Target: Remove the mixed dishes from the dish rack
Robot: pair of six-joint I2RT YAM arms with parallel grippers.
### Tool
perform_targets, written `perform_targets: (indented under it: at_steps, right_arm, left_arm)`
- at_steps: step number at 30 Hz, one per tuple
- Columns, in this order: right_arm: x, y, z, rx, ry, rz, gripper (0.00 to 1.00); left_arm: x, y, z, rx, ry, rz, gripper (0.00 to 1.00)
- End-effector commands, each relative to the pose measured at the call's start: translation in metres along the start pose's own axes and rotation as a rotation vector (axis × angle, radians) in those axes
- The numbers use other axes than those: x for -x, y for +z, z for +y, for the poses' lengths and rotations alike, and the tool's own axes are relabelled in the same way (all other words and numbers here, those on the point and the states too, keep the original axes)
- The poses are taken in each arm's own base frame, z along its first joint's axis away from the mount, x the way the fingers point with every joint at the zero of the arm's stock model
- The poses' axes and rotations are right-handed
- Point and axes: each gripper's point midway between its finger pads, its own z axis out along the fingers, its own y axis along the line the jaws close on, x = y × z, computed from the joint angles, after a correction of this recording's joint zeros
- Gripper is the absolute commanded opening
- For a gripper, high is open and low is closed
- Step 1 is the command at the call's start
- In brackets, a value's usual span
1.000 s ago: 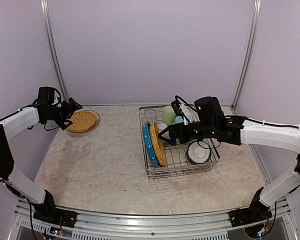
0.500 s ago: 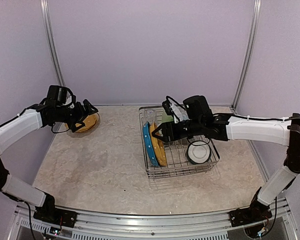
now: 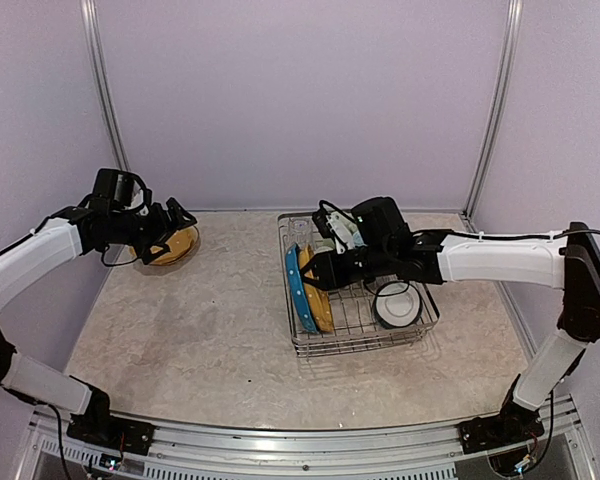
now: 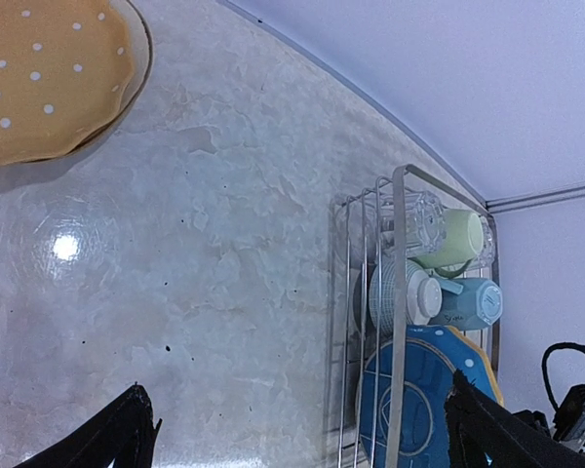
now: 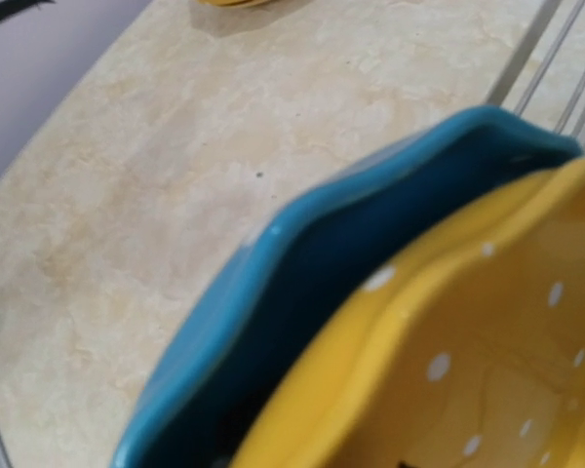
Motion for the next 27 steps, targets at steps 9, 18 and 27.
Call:
perform_targets:
  at_steps: [9,18,27]
  right_arm:
    - [-0.018,0.017,0.003,-0.048,-0.002,0.050,0.38]
    - [0.004,0.001,0.018,-0.010,-0.020,-0.013,0.05]
    - [0.014,-0.010,0.027,0.017,-0.025,-0.051,0.00]
  left_arm:
    - [0.005,-0.012,-0.015,-0.020,0.038,-0.029,0.99]
    - [0.003,-0.012,-0.023,-0.033,0.045,-0.023,0.99]
    - [0.000,-0.010,-0.026,-0.039,0.049,-0.006,0.99]
